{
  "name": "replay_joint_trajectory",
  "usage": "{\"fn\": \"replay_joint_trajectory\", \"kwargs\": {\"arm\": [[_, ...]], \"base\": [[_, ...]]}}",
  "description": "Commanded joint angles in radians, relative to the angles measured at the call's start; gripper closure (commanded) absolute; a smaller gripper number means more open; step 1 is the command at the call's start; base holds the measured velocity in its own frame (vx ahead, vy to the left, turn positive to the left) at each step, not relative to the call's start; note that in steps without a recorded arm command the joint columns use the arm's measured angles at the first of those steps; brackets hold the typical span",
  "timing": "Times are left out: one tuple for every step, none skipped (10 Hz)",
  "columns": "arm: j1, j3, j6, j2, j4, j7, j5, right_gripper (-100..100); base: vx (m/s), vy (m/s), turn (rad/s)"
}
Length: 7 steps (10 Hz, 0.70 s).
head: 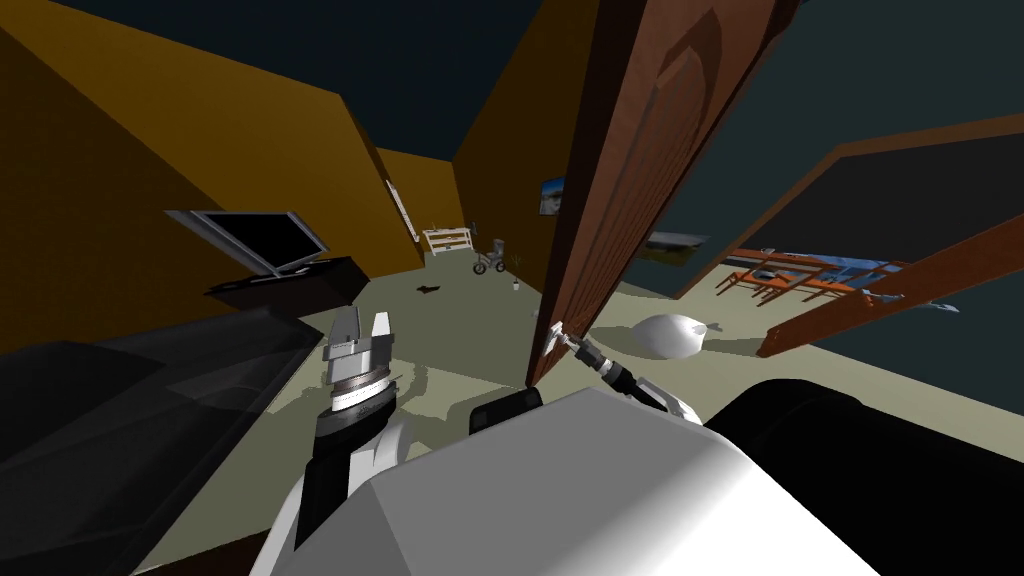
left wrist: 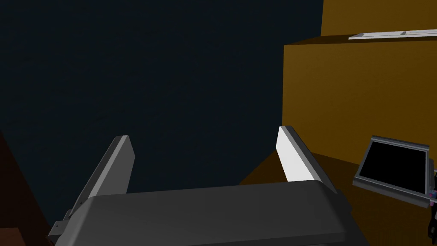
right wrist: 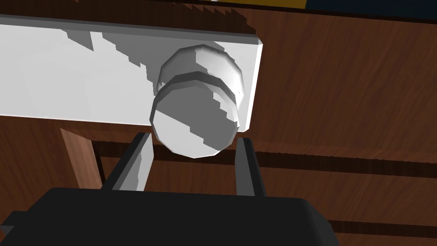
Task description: Pull the door open
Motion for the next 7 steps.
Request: {"fn": "replay_joint_trajectory", "kwargs": {"arm": [[-0.011,-0.008,-0.003,-0.004,0.006,-0.002,0.002,100],[-0.014,-0.009,-0.004,-0.005,0.010,-0.003,0.003,100],[-0.019,-0.010,-0.007,-0.007,0.018,-0.005,0.005,100],[-0.022,-0.011,-0.009,-0.008,0.022,-0.006,0.006,100],[-0.027,-0.012,-0.012,-0.010,0.030,-0.008,0.008,100],[-0.030,-0.012,-0.014,-0.011,0.034,-0.010,0.009,100],[0.002,-0.009,-0.013,-0.005,0.004,0.000,0.013,-100]], "base": [[-0.064,-0.091,0.260],[-0.057,-0.081,0.231],[-0.055,-0.075,0.223],[-0.041,-0.057,0.163],[-0.052,-0.048,0.217],[-0.059,-0.046,0.244],[-0.106,-0.065,-0.206]]}}
